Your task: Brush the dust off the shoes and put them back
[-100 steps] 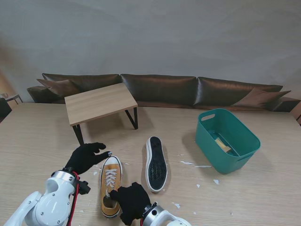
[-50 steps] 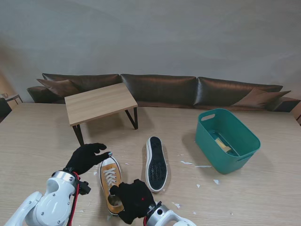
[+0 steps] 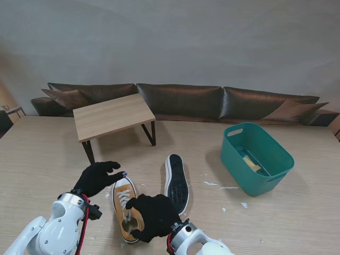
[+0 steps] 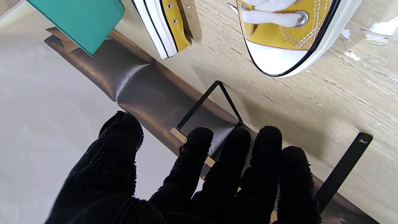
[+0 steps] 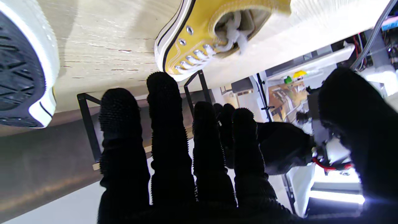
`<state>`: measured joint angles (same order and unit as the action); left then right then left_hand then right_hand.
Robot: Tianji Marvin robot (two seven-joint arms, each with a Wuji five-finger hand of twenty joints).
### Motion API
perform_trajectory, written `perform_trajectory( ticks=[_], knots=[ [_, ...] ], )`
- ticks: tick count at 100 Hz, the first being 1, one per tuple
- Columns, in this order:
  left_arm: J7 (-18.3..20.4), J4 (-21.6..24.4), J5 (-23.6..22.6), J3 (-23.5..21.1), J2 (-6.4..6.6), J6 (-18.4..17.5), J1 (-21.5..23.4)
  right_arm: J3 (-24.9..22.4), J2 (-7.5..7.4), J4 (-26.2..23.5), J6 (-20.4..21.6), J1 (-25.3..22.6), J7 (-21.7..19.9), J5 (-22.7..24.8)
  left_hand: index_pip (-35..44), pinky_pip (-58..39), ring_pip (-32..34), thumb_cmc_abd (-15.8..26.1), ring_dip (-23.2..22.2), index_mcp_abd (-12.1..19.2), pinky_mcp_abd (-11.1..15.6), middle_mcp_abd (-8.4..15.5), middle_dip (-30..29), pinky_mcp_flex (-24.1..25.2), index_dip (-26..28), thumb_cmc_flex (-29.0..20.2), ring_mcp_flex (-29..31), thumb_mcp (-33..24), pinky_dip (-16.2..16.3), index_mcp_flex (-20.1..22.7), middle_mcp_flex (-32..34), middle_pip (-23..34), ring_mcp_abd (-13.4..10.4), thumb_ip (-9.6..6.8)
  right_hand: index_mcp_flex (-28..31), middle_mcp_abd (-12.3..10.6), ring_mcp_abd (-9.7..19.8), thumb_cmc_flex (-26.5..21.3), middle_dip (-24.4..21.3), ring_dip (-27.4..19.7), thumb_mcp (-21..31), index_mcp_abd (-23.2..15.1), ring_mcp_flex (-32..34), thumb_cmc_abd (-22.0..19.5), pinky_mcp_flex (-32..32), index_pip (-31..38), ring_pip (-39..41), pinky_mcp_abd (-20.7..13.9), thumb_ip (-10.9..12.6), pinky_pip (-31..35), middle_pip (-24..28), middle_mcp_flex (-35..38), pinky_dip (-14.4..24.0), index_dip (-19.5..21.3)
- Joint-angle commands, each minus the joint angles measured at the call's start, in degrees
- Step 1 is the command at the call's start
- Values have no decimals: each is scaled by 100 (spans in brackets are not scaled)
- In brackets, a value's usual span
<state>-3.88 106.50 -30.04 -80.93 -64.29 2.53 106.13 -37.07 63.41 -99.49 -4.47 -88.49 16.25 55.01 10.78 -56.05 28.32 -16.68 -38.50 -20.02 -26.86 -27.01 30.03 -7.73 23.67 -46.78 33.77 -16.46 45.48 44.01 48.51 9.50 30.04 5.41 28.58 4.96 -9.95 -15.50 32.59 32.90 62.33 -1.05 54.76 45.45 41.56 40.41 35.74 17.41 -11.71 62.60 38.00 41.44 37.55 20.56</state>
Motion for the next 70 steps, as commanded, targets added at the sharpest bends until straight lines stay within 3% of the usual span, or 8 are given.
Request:
perform_trajectory(
  ticks=[1,39,70],
  knots=[
    [99,36,10,42,-14,-25,19,-98,33,-131,30,-75,-89,-48,25,-262,32,199,-47,-17,25,-116,55,90,30,-151,-39,148,87,54,90,30,205,-216,86,92,-101,158,-112,-82,-157,-166,-223,-112,-1513,-56,-155,212,210,-162,-88,-251,-189,17],
    [440,336,-99,155,63,44,87,-1115,134,-543,298,-510,-321,-1035,34,-132,-66,181,4,53,32,-87,39,145,37,-165,-67,157,23,62,52,14,186,-215,284,152,-327,74,-259,-309,-684,-209,-557,-767,-1828,-412,-706,348,393,-606,-406,-352,-223,221],
    [703,947,-696,70,151,163,628,-1765,217,-538,396,-615,-364,-1708,53,334,-441,-9,231,395,70,115,-77,248,51,-202,-206,98,-184,30,-42,-43,75,-209,450,227,-457,20,-301,-366,-921,-190,-684,-1112,-1976,-629,-889,407,516,-825,-559,-299,-211,298]
  ],
)
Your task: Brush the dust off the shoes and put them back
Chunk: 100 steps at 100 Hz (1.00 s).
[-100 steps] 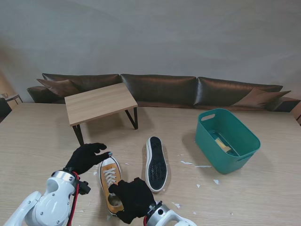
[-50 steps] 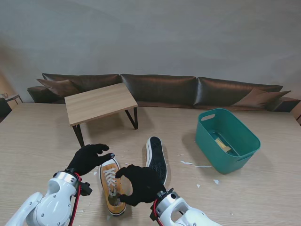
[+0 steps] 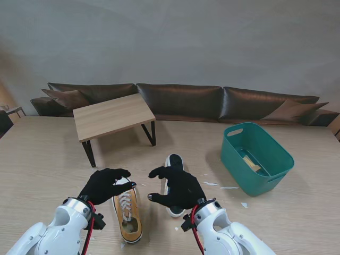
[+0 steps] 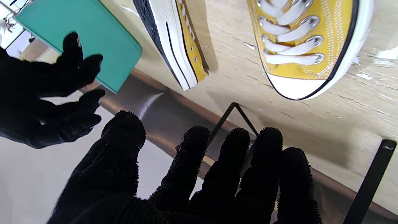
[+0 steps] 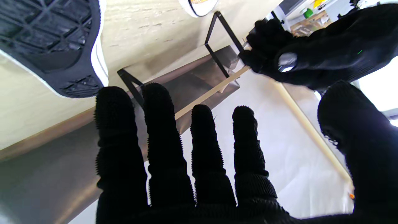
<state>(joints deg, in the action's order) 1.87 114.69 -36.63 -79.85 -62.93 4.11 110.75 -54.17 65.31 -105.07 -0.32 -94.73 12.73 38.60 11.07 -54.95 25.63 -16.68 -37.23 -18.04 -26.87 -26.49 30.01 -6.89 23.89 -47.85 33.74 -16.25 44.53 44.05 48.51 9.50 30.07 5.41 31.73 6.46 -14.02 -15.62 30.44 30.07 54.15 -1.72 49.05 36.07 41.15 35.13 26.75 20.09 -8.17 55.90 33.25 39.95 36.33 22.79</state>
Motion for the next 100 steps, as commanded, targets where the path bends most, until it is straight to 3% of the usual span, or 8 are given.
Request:
perform_trajectory(
  ticks=[1,19,24,38,54,62,80,100],
  knots=[
    [137,151,-61,-50,17,5,192,-67,33,27,-20,9,-1,-85,27,289,-214,-29,134,234,84,84,-90,171,29,-89,-215,62,-115,24,-59,-48,57,-206,146,84,-52,26,-85,-83,-101,-122,-111,-172,-1939,-102,10,144,165,-160,-83,-139,-88,77],
    [470,632,-542,-301,86,43,734,-251,69,168,-59,67,57,-244,51,705,-468,-545,282,902,273,367,-194,328,20,-69,-448,-141,-194,-33,-333,-115,-237,-184,217,126,-89,21,-86,-72,-76,-113,-70,-217,-1951,-169,16,171,186,-190,-121,-64,-63,114],
    [643,769,-723,-348,116,97,874,-278,79,212,-68,78,77,-272,53,762,-374,-769,173,1071,378,403,-147,304,-43,147,-432,-651,-4,-96,-407,-81,-341,-105,234,133,-106,18,-83,-68,-69,-106,-60,-237,-1951,-182,19,171,191,-194,-125,-41,-55,126],
    [1052,1067,-1139,-378,186,237,1153,-299,109,298,-108,92,158,-356,133,195,310,-1284,-387,1368,602,492,416,263,-135,379,-388,-1429,385,46,-383,197,-499,-21,238,170,-122,-5,-76,-57,-30,-73,-38,-246,-1940,-223,30,186,202,-197,-142,-24,-32,154],
    [1190,1177,-1422,-171,218,446,1218,-279,133,362,-128,105,224,-414,363,-1260,1880,-1584,-1534,1604,955,594,1800,146,-144,221,-305,-2148,866,427,-335,806,-638,36,268,191,-122,-2,-65,-39,8,-49,9,-267,-1915,-234,64,182,206,-186,-140,2,-7,192],
    [1278,1152,-1442,-1,236,666,1150,-256,153,386,-169,120,253,-480,501,-1731,2517,-1610,-1912,1677,1028,607,2473,128,-16,-78,-275,-1993,971,560,-326,1186,-667,234,264,211,-129,-4,-62,-35,23,-26,8,-279,-1920,-240,70,182,208,-188,-143,-2,0,207],
    [1432,967,-1446,315,271,1103,905,-229,179,406,-234,147,306,-536,591,-1931,3021,-1499,-2164,1749,1029,605,3113,108,-86,-685,-267,-1696,1087,644,-412,1699,-679,259,270,218,-135,-12,-56,-22,60,-22,21,-285,-1927,-246,98,179,207,-185,-140,-4,18,238],
    [1722,826,-1493,488,321,1379,692,-198,197,479,-300,199,320,-591,783,-1946,3061,-1517,-2168,1700,986,595,3243,85,-27,-441,-225,-1333,1152,765,-395,1902,-649,264,265,229,-129,-13,-52,-16,78,-8,24,-290,-1927,-254,120,174,204,-181,-134,-19,29,262]
  ],
)
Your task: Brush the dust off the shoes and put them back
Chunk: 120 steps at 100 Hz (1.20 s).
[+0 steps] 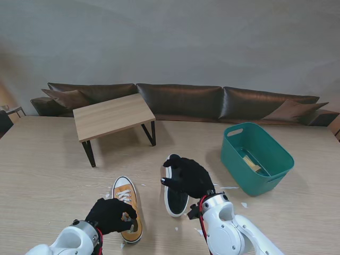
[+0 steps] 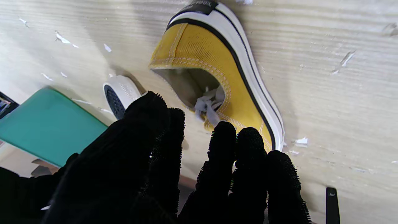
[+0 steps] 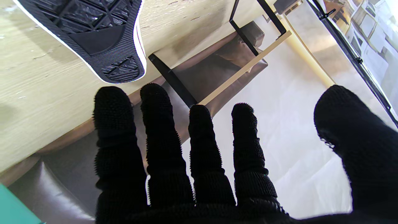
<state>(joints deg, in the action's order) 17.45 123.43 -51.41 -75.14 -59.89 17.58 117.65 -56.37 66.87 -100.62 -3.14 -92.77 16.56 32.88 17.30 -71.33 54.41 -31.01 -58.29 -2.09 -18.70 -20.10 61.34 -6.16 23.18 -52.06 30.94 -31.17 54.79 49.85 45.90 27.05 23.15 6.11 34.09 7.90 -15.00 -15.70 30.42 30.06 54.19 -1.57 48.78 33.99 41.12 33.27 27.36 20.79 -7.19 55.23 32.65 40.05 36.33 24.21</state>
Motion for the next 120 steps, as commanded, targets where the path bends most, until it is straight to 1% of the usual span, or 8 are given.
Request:
perform_trajectory(
  ticks=[1,15,53,84,94,101,115,120],
  knots=[
    [175,-51,-21,22,19,39,-2,23,41,39,-22,6,-62,-23,181,-313,187,-96,-61,111,163,-43,115,-4,55,0,64,179,128,205,-122,157,43,197,33,86,-31,-6,-50,-15,74,-22,51,-82,-1924,-67,59,103,106,-114,-74,-28,30,121],
    [178,-105,-76,102,24,137,-43,44,50,102,-61,37,-66,-64,273,-300,184,-142,-45,70,118,-44,140,-38,82,399,100,180,135,313,-95,209,59,177,34,104,-39,-12,-50,-14,87,6,46,-90,-1929,-71,67,102,105,-112,-73,-44,36,133],
    [115,-197,-248,259,22,320,-103,63,53,105,-134,41,-96,-102,1399,-255,184,-336,-20,45,50,16,179,-50,511,490,145,387,45,593,-27,305,65,240,35,123,-40,-16,-47,-14,110,86,47,-100,-1930,-62,94,97,105,-91,-48,-51,49,159],
    [170,-370,-262,486,45,531,-279,66,53,100,-194,48,-135,-138,1188,-146,-77,-530,74,175,71,41,111,104,503,790,-42,-56,-73,571,-199,180,60,316,30,134,-47,-14,-52,-17,118,142,48,-102,-1922,-49,106,91,103,-69,-39,-57,54,166],
    [270,-405,-373,537,61,551,-329,61,51,94,-218,50,-159,-149,1389,-137,-98,-655,77,269,77,71,116,115,536,563,-65,-72,-84,589,-212,188,34,350,21,139,-48,-11,-56,-20,117,172,37,-115,-1928,-49,104,88,104,-66,-42,-67,54,165],
    [330,-433,-446,567,70,561,-362,58,52,88,-226,43,-162,-163,1746,-140,-115,-647,81,306,80,89,107,118,266,324,-69,130,-94,505,-216,196,14,246,15,143,-40,-10,-56,-20,115,183,35,-116,-1929,-47,106,87,104,-64,-41,-73,54,165],
    [374,-462,-491,579,76,560,-373,62,45,86,-237,47,-187,-157,1678,-106,-145,-677,93,312,112,93,103,147,202,302,-104,82,-108,395,-266,188,2,253,11,149,-56,-12,-58,-21,119,183,37,-125,-1928,-45,112,76,106,-56,-35,-68,55,163],
    [319,-445,-438,550,68,537,-337,66,46,84,-250,52,-190,-156,1267,-84,-157,-742,102,269,114,93,74,156,300,606,-106,-393,-121,404,-291,191,-6,382,8,154,-54,-12,-59,-22,123,200,32,-132,-1933,-45,112,83,107,-55,-36,-74,55,162]
  ],
)
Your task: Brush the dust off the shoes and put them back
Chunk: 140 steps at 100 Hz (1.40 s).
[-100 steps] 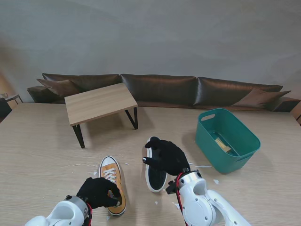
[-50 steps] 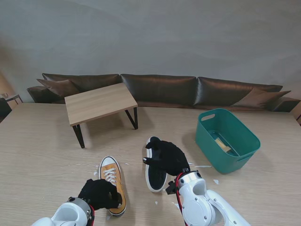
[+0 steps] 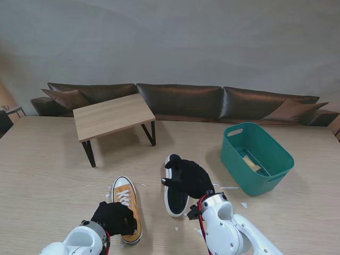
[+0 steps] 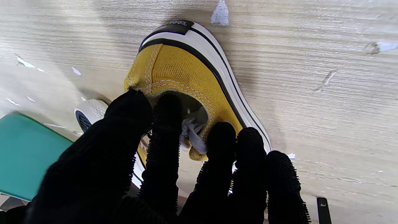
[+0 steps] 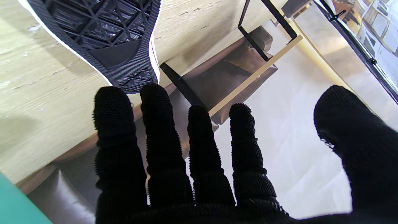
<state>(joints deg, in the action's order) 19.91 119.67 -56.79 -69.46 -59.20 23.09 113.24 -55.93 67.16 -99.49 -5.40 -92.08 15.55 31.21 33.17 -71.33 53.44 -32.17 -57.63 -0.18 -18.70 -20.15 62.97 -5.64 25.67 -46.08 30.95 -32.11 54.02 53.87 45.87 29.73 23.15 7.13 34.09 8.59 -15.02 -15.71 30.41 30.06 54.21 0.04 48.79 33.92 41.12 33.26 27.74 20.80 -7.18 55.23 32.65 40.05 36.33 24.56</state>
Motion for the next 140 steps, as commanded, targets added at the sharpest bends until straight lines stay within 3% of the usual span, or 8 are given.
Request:
perform_trajectory(
  ticks=[1,18,29,41,53,77,98,140],
  knots=[
    [62,-62,110,-26,-3,-17,115,23,18,-29,-26,-16,-92,10,-390,-78,-64,-628,37,65,115,89,-92,108,77,82,-112,-363,-47,12,-290,-79,-6,300,10,86,-51,-13,-58,-23,122,44,32,-126,-1934,-43,74,85,107,-55,-34,-69,55,128],
    [60,118,70,-171,-13,-76,301,39,23,-30,-78,-2,-99,-7,-943,-33,-107,-790,44,-95,93,89,-103,137,322,1162,-142,-1486,-47,137,-293,-98,14,367,-7,94,-62,-6,-59,-23,122,88,25,-138,-1930,-41,78,77,108,-38,-31,-83,60,126],
    [334,163,13,-147,21,-47,272,47,28,-31,-99,3,-91,-16,-1100,80,-211,-912,77,-130,117,94,-128,215,307,1439,-257,-1777,-80,111,-404,-167,-23,179,-13,92,-71,-6,-61,-23,123,111,25,-136,-1933,-36,84,76,107,-29,-29,-88,62,124],
    [527,118,-279,-39,43,0,186,54,35,-29,-112,6,-78,-36,-1120,121,-218,-946,67,-147,161,123,-110,222,360,1079,-273,-1642,-70,-34,-486,-155,-93,133,-35,88,-62,-5,-60,-21,122,154,26,-138,-1927,-32,94,70,107,-13,-19,-87,66,123],
    [586,30,-495,103,49,74,87,55,34,-20,-122,15,-90,-40,-721,48,-108,-959,27,-71,214,179,22,150,900,66,-221,-915,2,-209,-493,12,-158,360,-60,94,-62,-3,-61,-22,121,213,32,-139,-1915,-23,100,65,106,14,-12,-86,74,121],
    [218,-294,-718,405,21,229,-74,50,35,-11,-147,16,-106,-72,550,-296,398,-993,-143,47,272,299,430,-117,1201,-994,-3,-422,51,-257,-388,586,-288,188,-133,100,-72,0,-66,-25,119,293,22,-157,-1930,-11,104,63,107,30,-8,-90,74,115],
    [-206,-699,-772,773,-1,520,-296,40,31,-12,-163,20,-128,-70,1904,-443,782,-1125,-252,-41,245,384,1450,-344,1754,-1027,173,-648,229,-172,-195,891,-336,236,-191,105,-74,-4,-68,-24,119,325,22,-175,-1938,-2,112,63,111,38,-1,-86,73,107],
    [-83,-878,-1342,880,0,615,-392,91,36,41,-140,28,-115,-77,3904,-631,1164,-1341,-192,-736,207,580,910,-793,3000,16,554,-1543,274,-198,13,1467,-472,417,-368,98,-79,19,-75,-27,122,435,4,-256,-1966,15,116,63,122,35,10,-86,69,90]
  ],
)
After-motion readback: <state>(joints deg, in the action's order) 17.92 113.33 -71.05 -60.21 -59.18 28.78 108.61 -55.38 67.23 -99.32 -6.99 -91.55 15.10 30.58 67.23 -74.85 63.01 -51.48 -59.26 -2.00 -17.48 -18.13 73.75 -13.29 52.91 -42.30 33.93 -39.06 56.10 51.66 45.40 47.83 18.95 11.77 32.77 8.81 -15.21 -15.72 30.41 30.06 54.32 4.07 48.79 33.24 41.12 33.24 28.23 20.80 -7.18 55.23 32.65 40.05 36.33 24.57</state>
